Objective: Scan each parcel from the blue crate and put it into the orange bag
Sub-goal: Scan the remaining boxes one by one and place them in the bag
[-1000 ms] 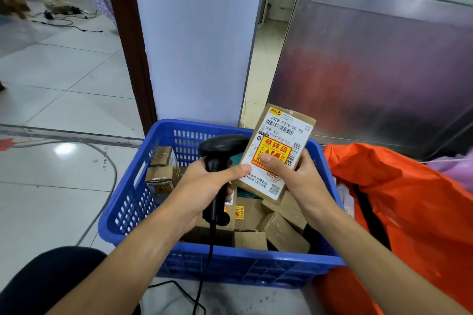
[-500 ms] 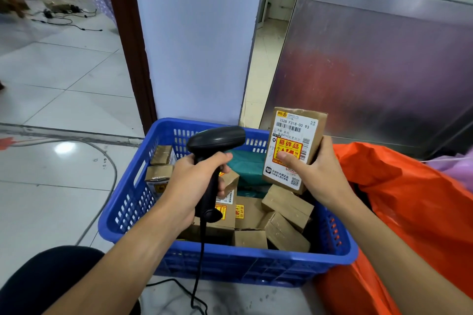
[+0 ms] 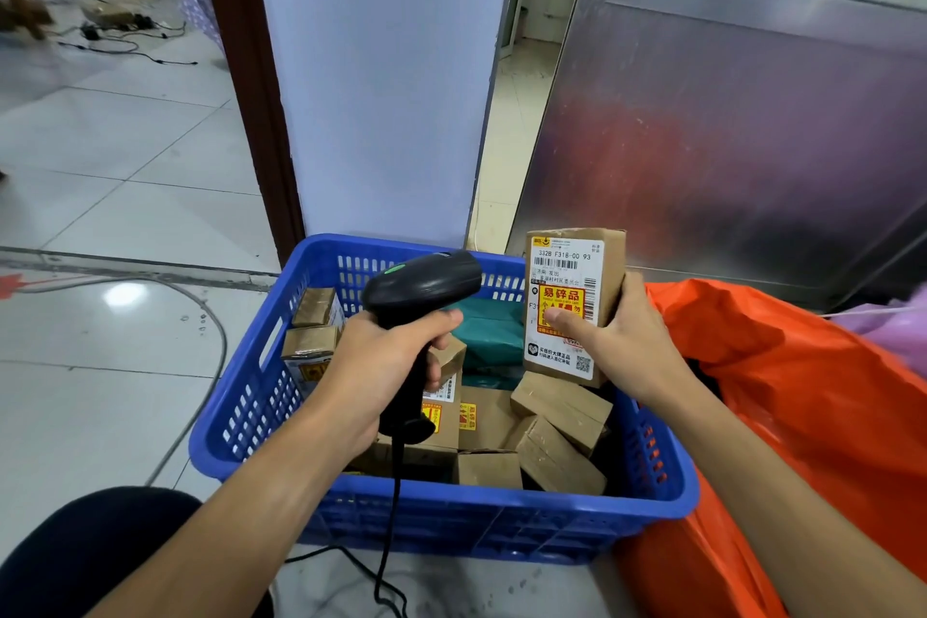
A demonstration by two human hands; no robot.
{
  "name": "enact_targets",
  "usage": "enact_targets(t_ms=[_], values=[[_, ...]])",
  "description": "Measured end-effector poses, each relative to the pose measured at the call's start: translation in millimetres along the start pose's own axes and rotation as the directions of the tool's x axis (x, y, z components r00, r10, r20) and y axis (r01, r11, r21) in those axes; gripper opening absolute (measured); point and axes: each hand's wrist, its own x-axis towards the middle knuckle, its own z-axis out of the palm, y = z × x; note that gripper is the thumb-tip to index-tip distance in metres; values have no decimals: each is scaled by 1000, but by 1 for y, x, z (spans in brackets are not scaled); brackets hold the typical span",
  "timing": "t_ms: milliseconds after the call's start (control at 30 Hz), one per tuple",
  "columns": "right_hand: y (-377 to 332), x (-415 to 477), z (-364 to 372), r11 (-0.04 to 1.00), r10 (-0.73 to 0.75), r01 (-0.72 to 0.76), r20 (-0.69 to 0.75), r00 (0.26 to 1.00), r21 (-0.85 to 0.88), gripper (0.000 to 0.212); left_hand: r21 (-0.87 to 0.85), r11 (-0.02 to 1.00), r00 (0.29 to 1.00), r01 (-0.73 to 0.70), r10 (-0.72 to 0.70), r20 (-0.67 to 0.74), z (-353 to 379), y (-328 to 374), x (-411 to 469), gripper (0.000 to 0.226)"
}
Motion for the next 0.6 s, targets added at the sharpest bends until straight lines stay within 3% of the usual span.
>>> enact_targets(t_ms=[600], values=[[7, 1, -1, 999, 27, -29, -39, 999, -44, 61, 56, 998, 1000, 11, -11, 10, -1, -5, 2, 19]])
